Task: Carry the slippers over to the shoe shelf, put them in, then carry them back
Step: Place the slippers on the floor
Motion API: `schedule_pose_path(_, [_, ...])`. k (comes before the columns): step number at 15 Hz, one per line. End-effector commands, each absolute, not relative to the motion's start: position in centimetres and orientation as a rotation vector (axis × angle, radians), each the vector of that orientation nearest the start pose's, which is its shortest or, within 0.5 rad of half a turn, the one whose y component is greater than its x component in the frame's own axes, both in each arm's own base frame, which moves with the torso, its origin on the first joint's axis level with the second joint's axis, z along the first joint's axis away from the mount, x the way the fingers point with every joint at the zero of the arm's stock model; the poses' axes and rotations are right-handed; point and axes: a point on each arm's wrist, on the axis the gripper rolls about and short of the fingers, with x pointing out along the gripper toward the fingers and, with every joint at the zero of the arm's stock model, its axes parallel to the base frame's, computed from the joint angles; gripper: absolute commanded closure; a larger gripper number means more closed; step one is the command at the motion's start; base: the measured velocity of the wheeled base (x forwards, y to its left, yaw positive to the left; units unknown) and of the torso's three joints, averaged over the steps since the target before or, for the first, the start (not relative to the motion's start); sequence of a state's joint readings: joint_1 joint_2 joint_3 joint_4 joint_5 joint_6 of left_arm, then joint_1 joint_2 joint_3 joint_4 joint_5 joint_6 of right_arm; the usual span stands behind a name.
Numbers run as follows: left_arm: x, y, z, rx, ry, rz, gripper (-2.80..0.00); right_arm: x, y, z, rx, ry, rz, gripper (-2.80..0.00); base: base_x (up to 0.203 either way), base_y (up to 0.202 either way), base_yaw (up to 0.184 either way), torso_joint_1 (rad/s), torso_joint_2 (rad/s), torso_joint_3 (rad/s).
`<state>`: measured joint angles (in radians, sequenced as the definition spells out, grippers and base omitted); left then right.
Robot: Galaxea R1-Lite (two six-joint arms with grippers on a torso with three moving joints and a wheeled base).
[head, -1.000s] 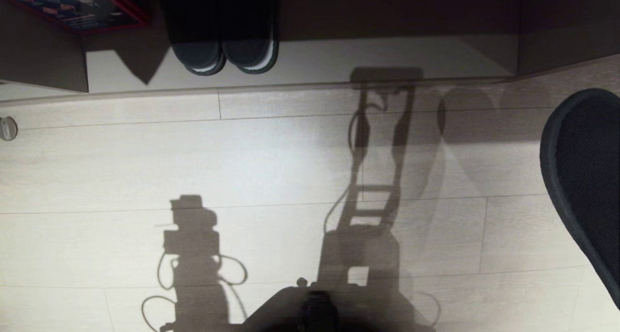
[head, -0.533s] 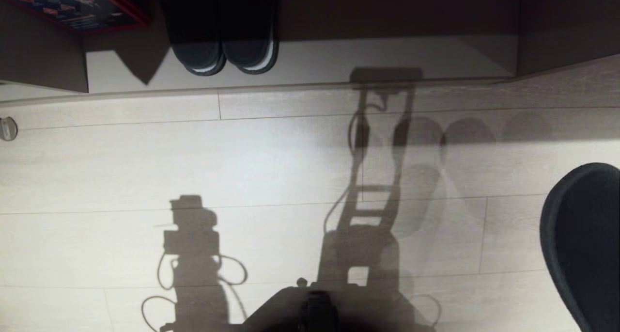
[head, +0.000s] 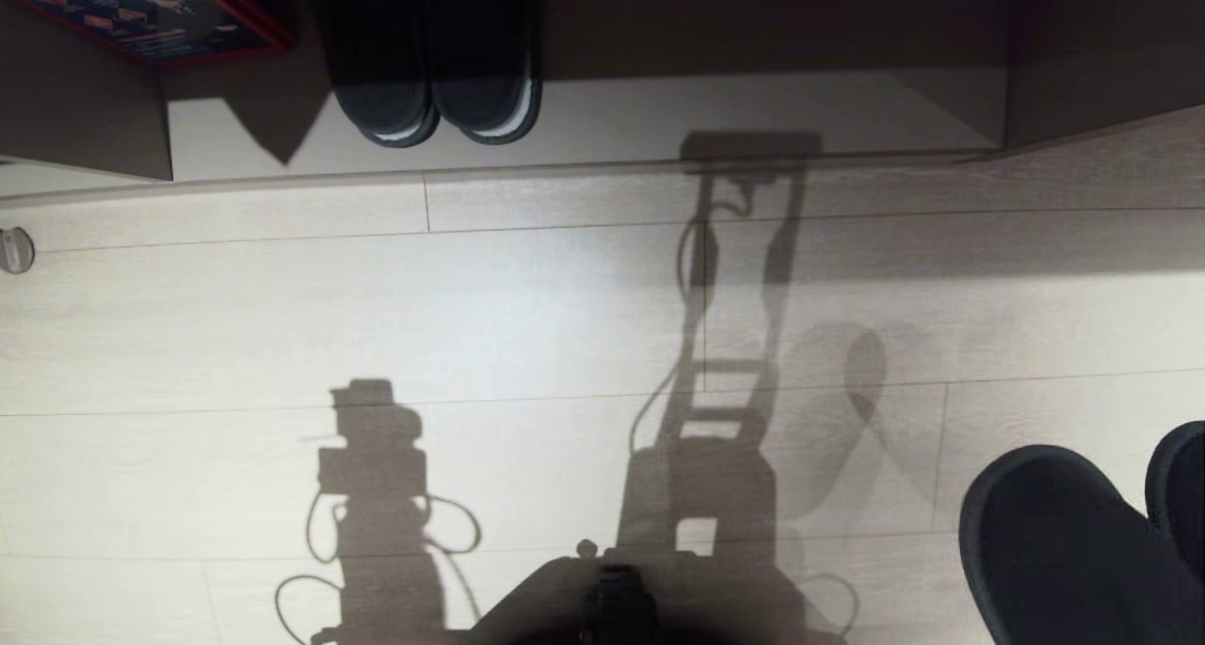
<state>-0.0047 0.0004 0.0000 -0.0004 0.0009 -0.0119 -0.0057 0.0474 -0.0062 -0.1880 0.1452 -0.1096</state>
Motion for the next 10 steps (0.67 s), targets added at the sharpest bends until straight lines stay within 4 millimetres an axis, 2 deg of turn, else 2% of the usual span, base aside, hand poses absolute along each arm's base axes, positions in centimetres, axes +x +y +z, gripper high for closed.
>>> schedule_pose_path(1, [-2.3,0.0,7.5,-0.012,0.0,-0.003,0.0,-2.2,0.3,9.7,-0.121,-0.164,0.119,0.0,0.0,0.0,0.0,0.0,0.0,0.0])
schedule_pose_path(6, [-2.3,0.0,7.5,-0.012,-0.002,-0.003,0.0,-2.3,0.1,8.4,-0.13,-0.087,0.027,0.0,0.0,0.0,0.0,0.0,0.0,0.0])
schedule_pose_path(10, [-2.3,0.0,7.5,-0.012,-0.002,-0.003,0.0,-2.3,0.1,7.5,-0.13,0.0,0.025,0.0,0.0,0.0,0.0,0.0,0.0,0.0])
